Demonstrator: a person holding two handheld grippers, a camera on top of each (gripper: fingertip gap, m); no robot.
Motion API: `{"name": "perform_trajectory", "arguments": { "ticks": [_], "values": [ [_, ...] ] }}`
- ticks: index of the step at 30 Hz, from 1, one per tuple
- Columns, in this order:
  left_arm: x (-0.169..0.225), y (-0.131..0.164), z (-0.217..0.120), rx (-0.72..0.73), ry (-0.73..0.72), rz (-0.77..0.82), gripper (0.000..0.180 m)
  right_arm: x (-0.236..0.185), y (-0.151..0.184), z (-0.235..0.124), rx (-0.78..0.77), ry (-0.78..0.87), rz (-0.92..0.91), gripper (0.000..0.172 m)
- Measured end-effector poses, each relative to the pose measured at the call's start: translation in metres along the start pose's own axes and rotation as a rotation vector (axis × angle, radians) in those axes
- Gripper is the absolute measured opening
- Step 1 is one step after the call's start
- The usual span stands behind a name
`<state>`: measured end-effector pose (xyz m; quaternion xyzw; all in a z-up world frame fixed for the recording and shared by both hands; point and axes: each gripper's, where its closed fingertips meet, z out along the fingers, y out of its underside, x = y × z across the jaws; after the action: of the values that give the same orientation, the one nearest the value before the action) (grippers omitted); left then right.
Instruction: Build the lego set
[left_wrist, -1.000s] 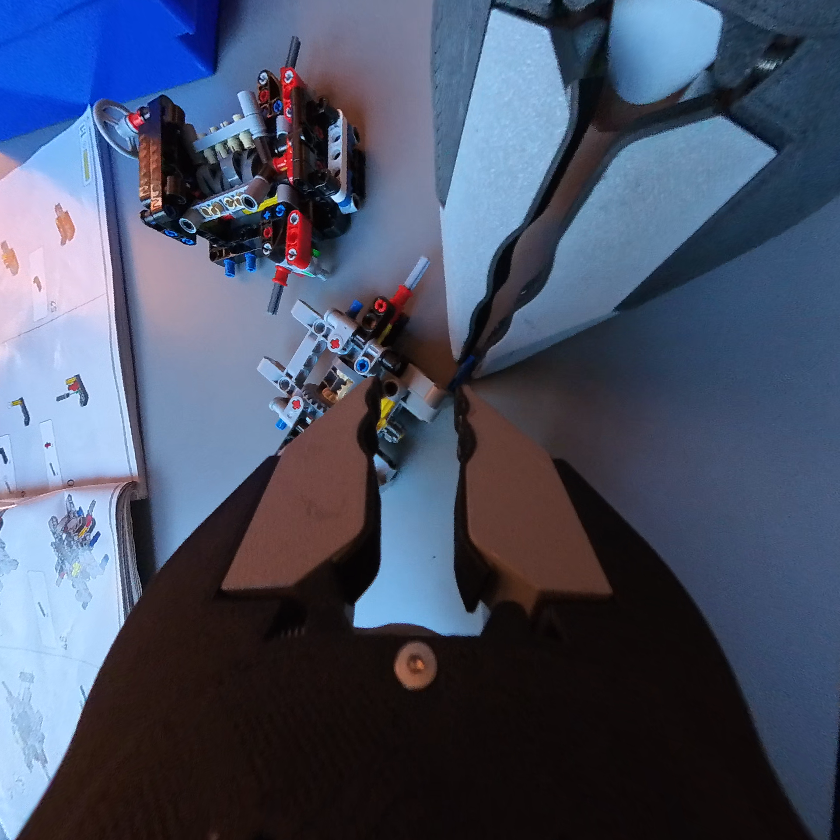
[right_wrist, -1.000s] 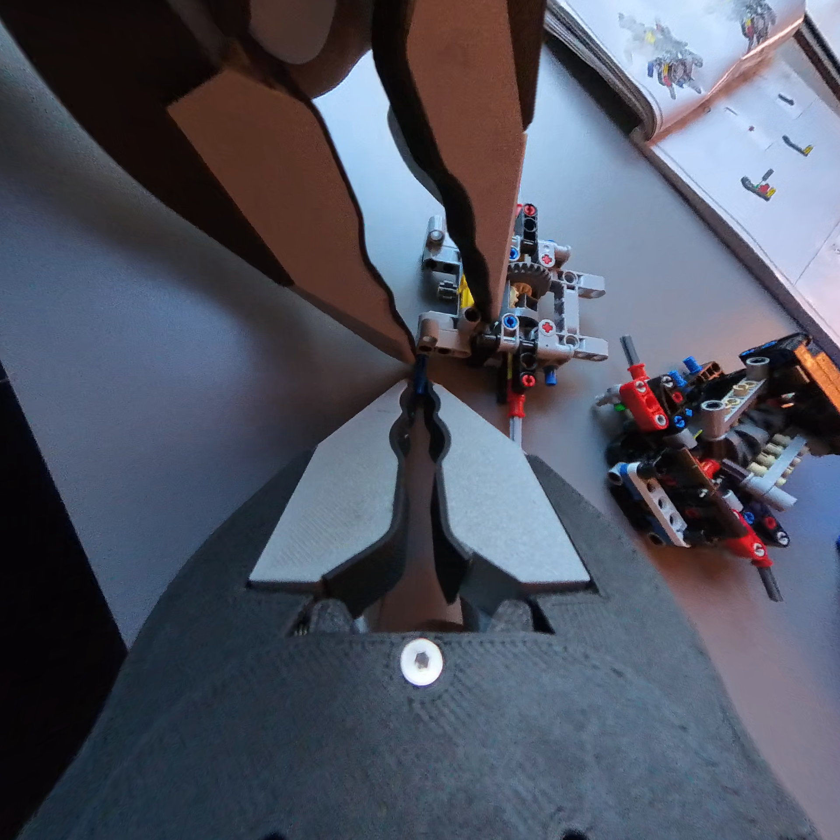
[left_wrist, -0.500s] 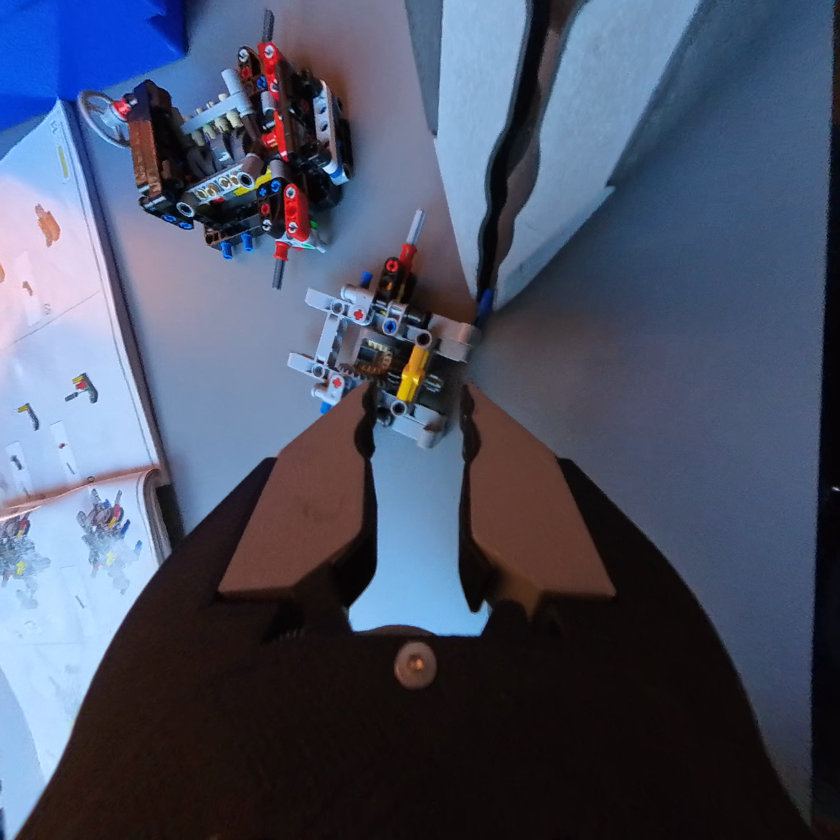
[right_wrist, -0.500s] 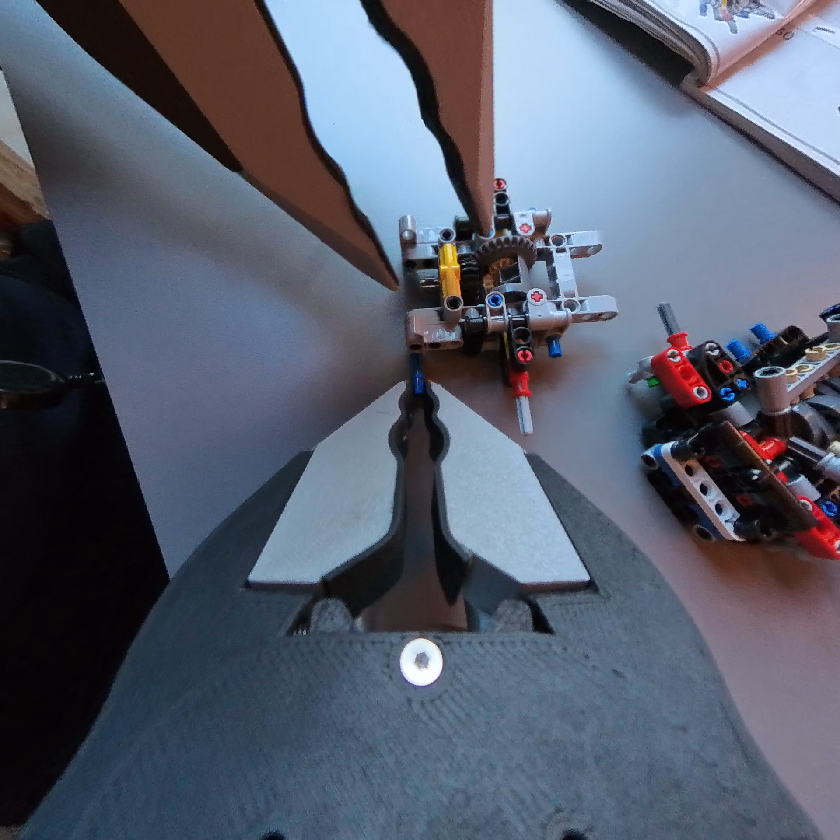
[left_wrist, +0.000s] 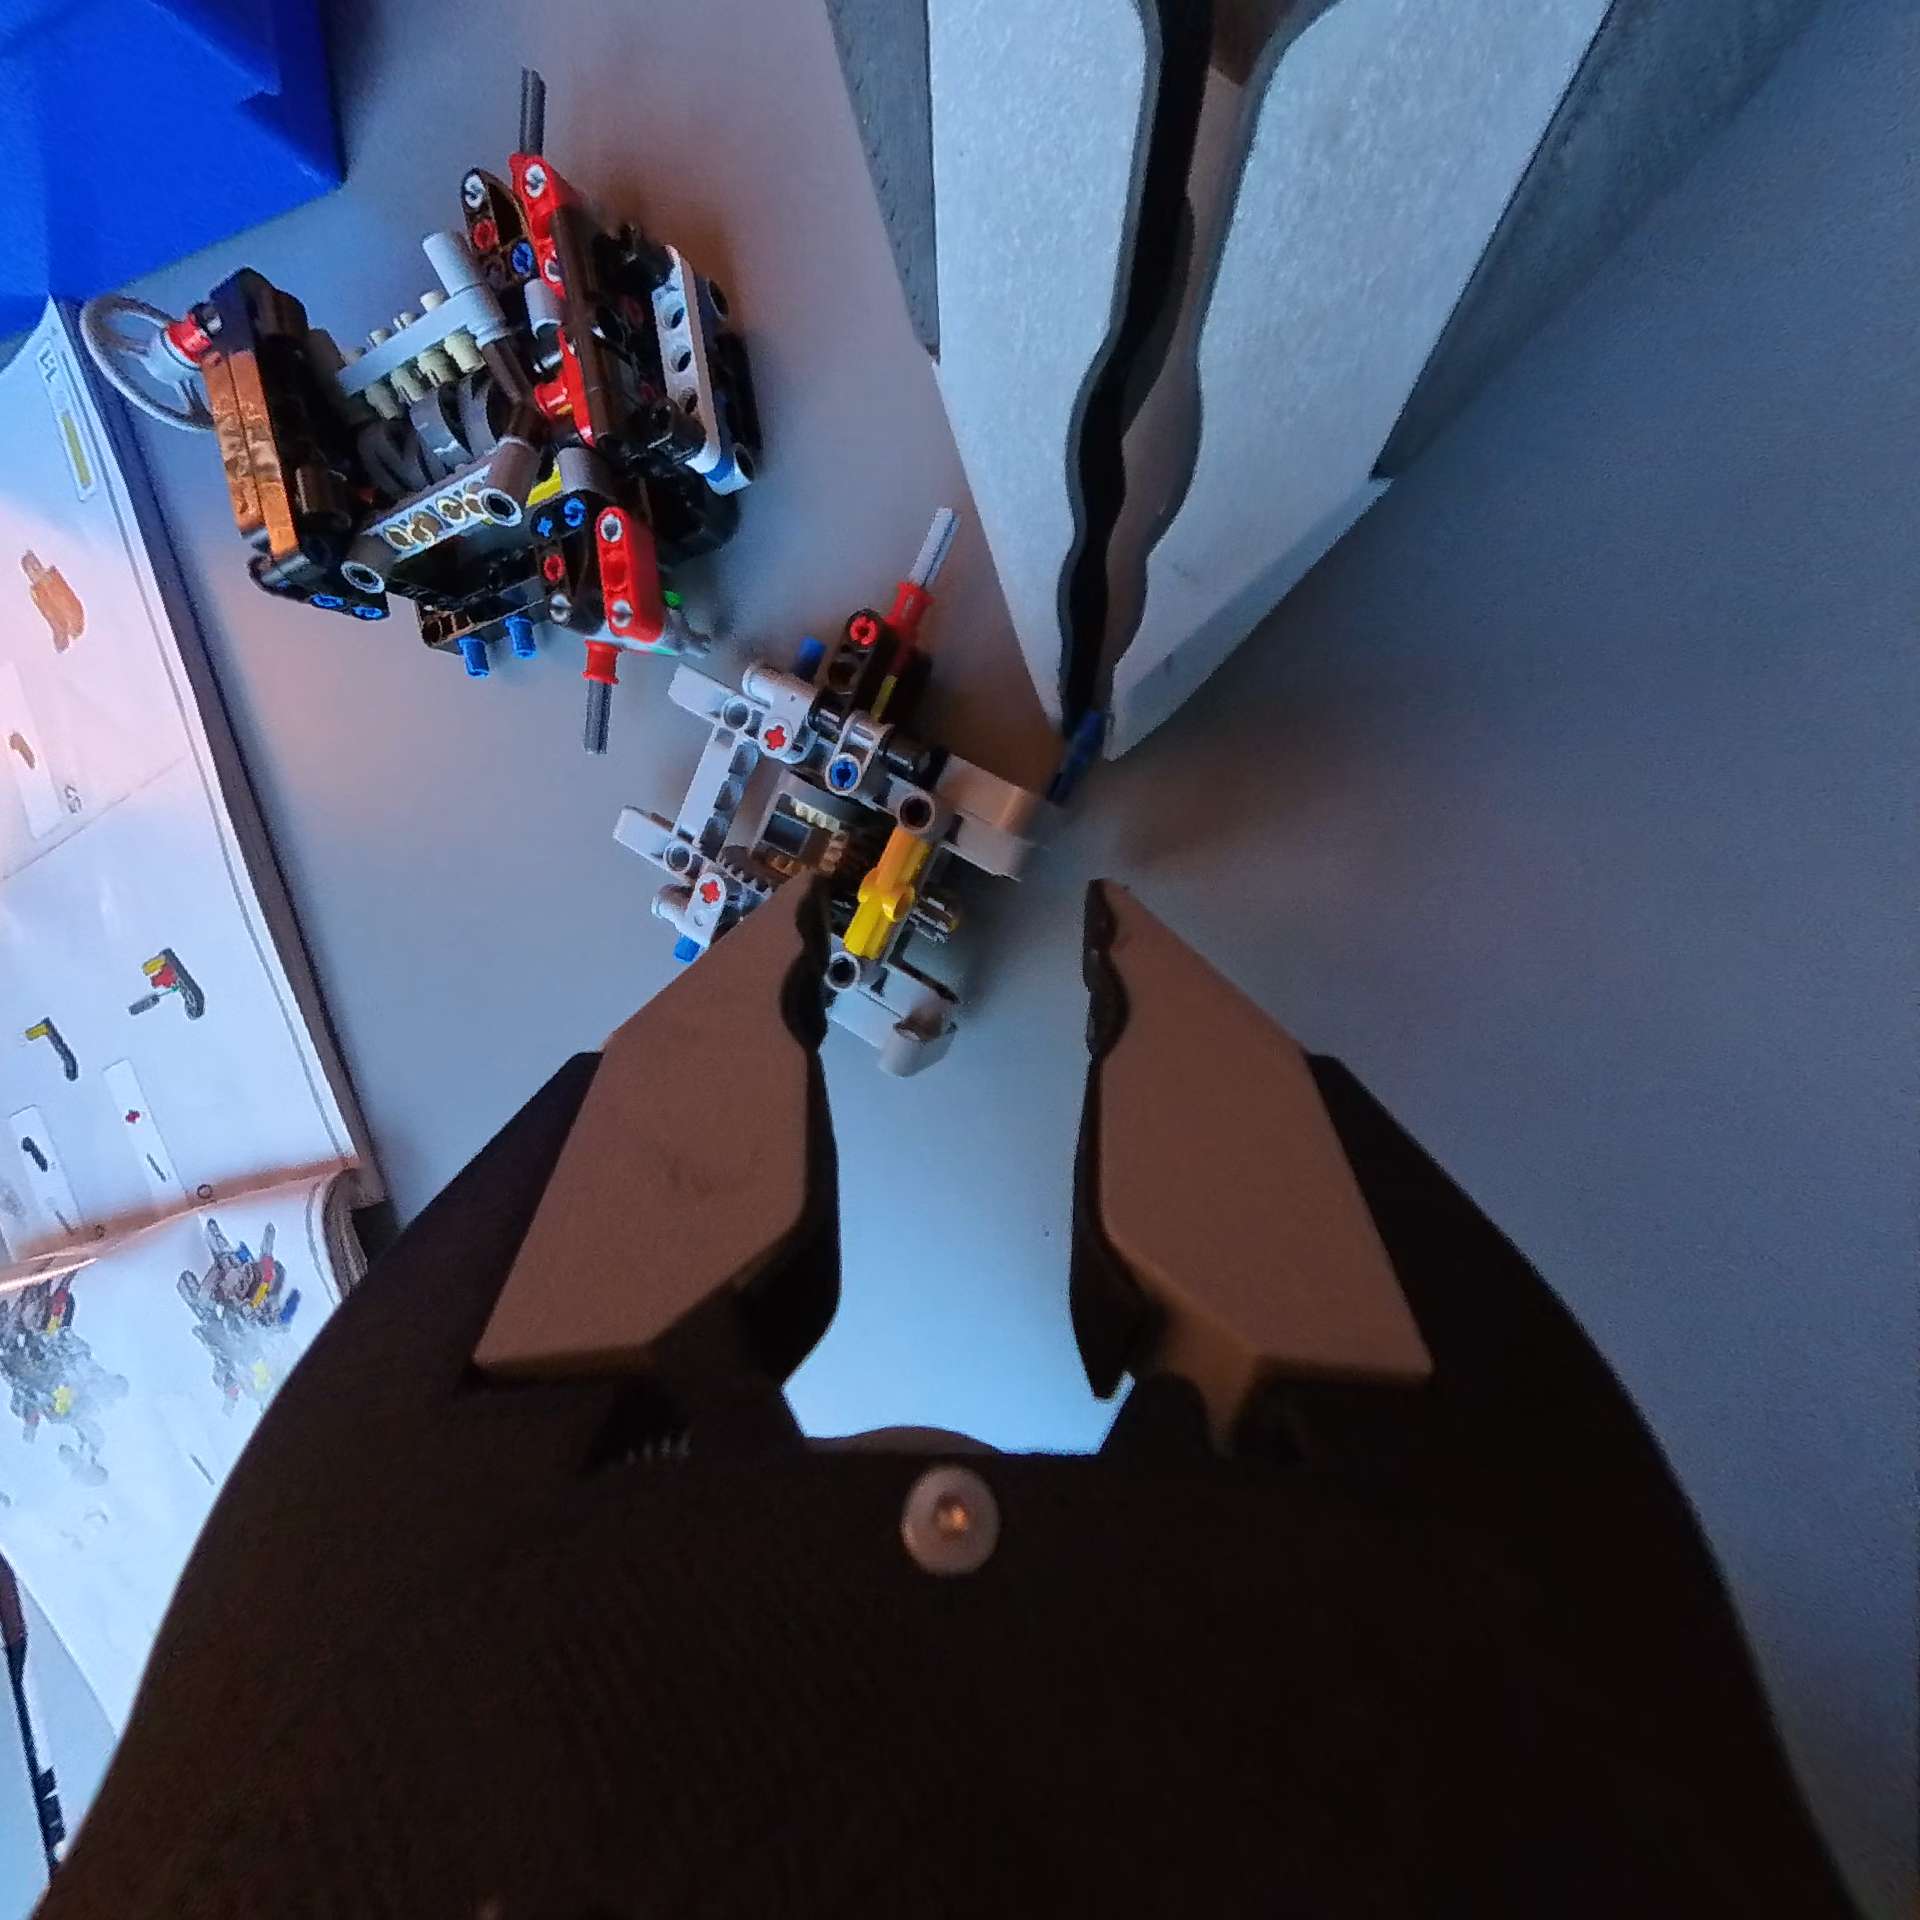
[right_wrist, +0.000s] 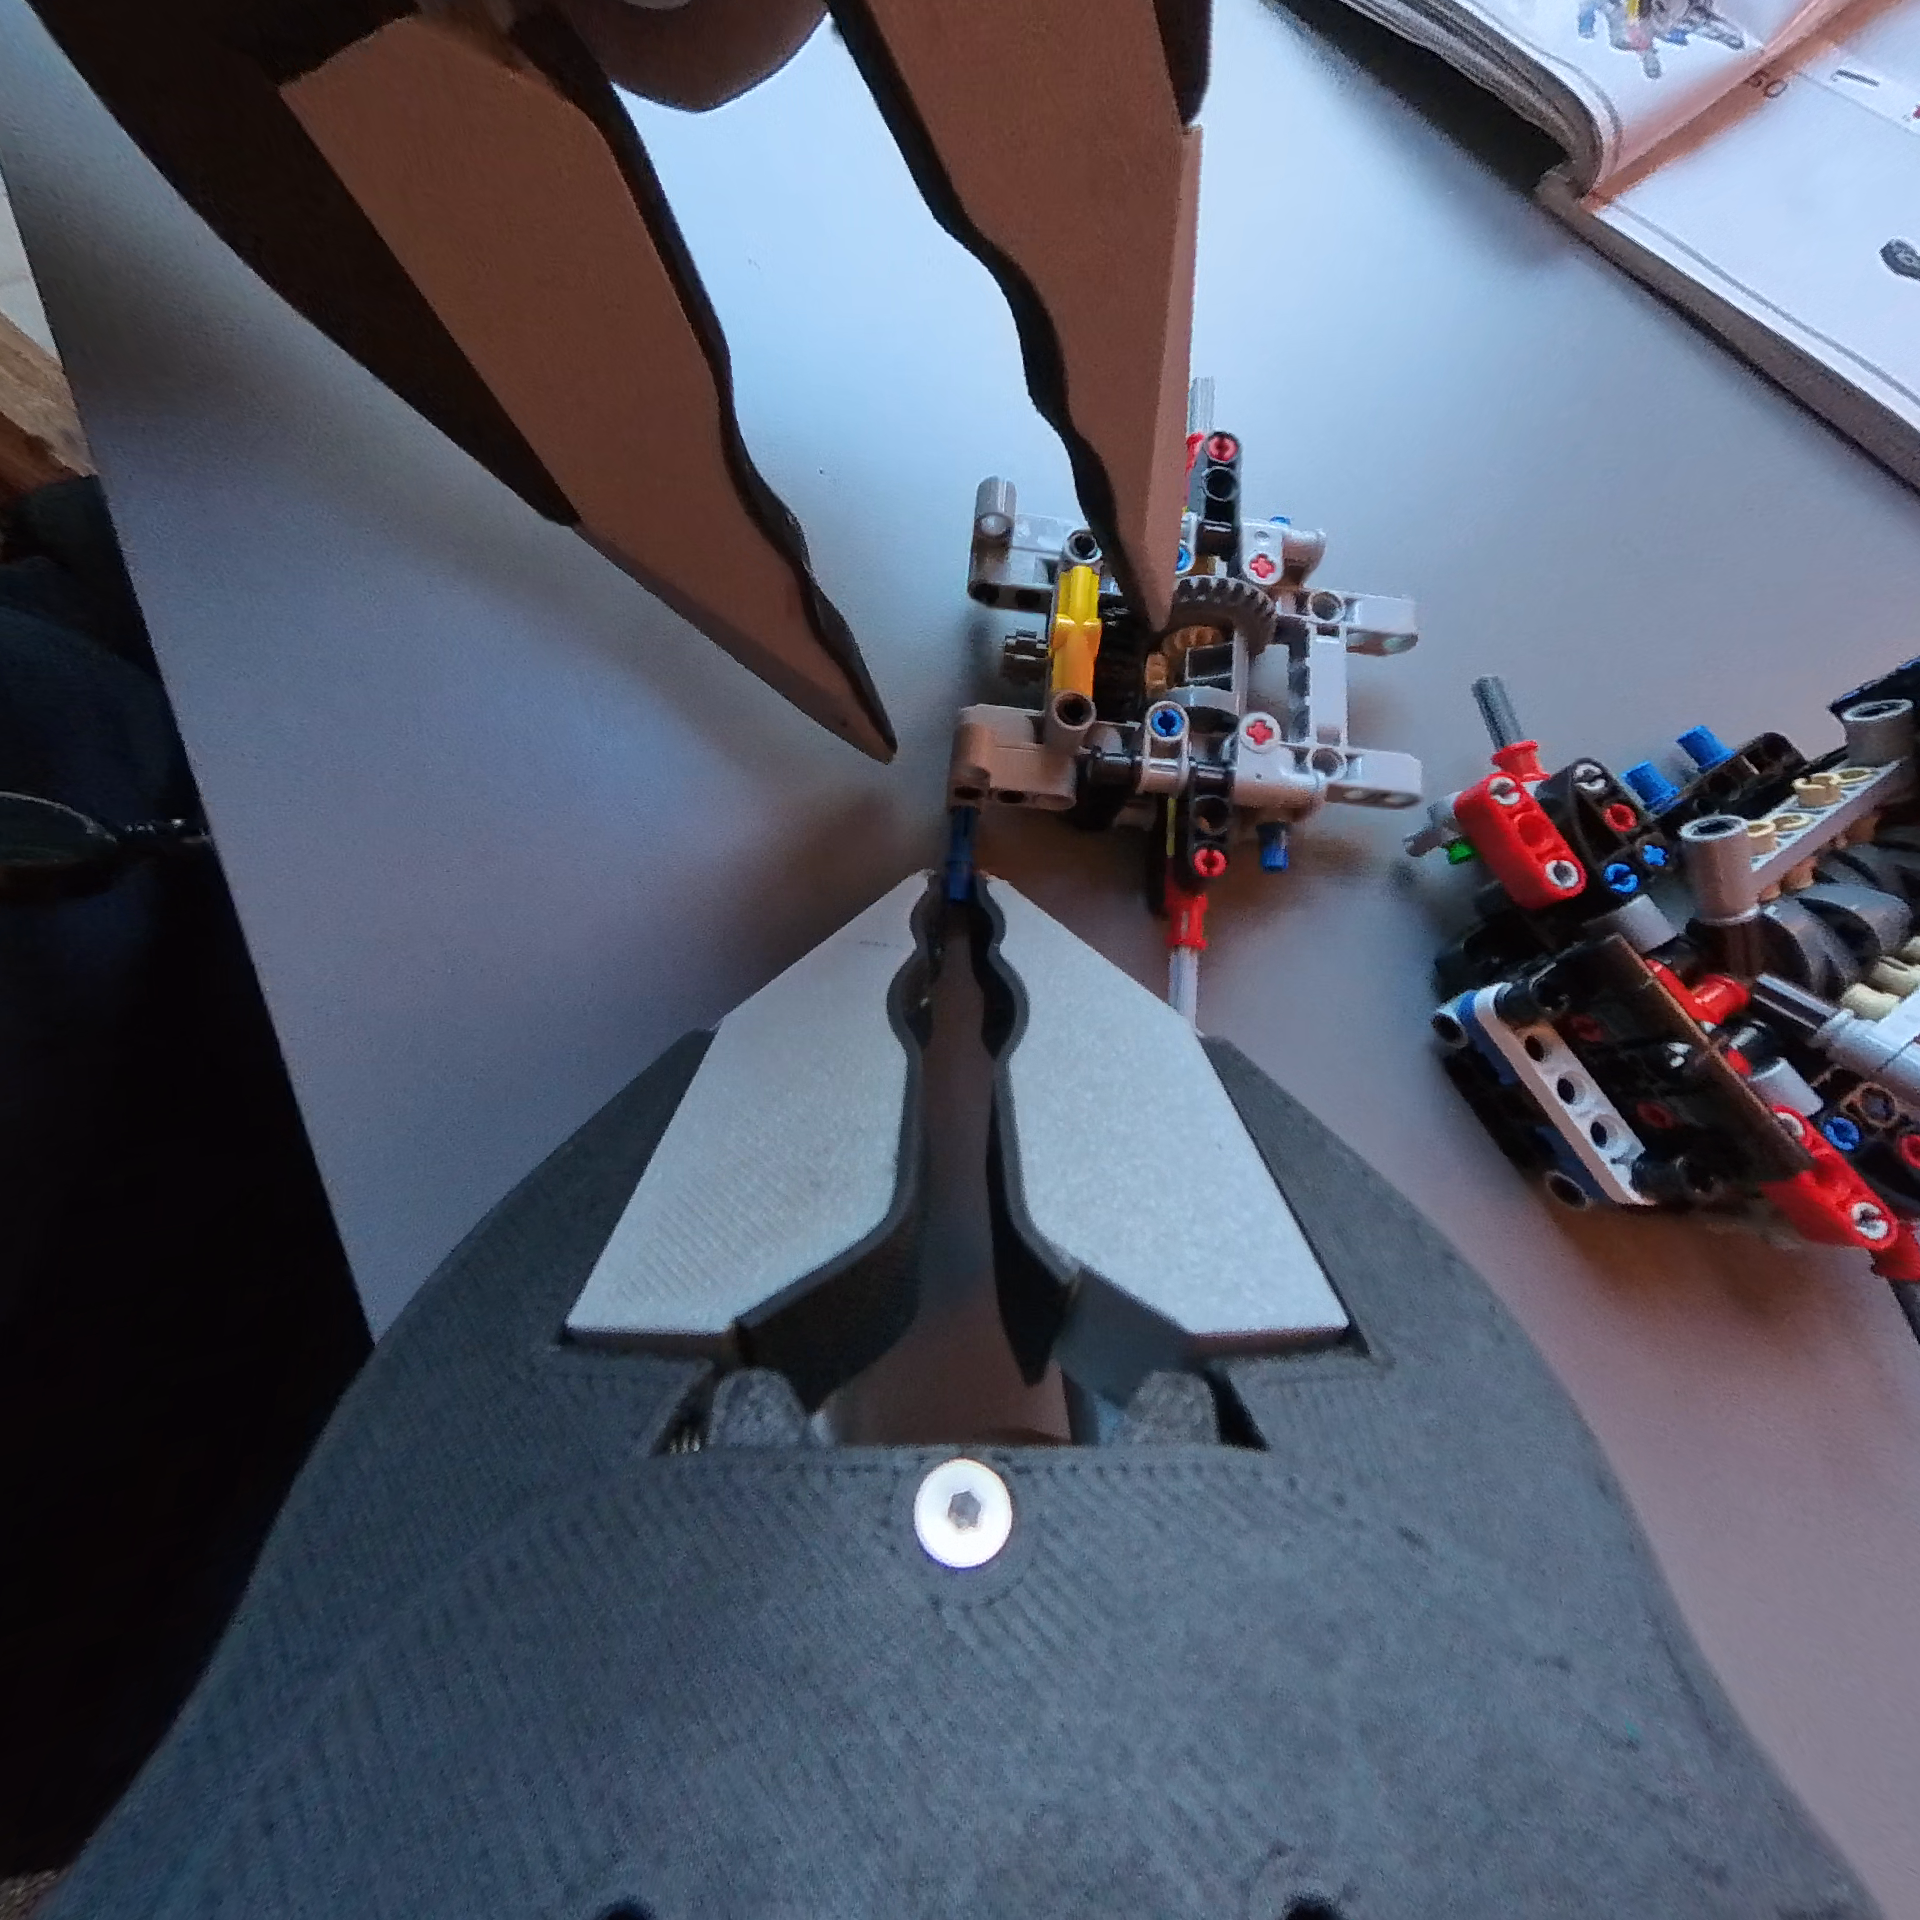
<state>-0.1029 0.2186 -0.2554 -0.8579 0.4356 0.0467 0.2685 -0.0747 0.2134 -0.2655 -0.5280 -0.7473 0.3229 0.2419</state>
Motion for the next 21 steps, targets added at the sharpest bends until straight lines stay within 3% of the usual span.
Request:
{"name": "perform_trajectory", "arguments": {
  "ticks": [13,21],
  "values": [
    [0.0012,-0.0039,0.0073,-0.016,0.046,0.019,0.045,0.0034,0.0038,-0.0038,0.000,-0.004,-0.041,0.001],
    [-0.0031,-0.0060,0.0104,0.001,-0.030,0.034,0.037,0.0038,0.0046,-0.0046,-0.001,0.010,-0.069,0.001]
  ]
}}
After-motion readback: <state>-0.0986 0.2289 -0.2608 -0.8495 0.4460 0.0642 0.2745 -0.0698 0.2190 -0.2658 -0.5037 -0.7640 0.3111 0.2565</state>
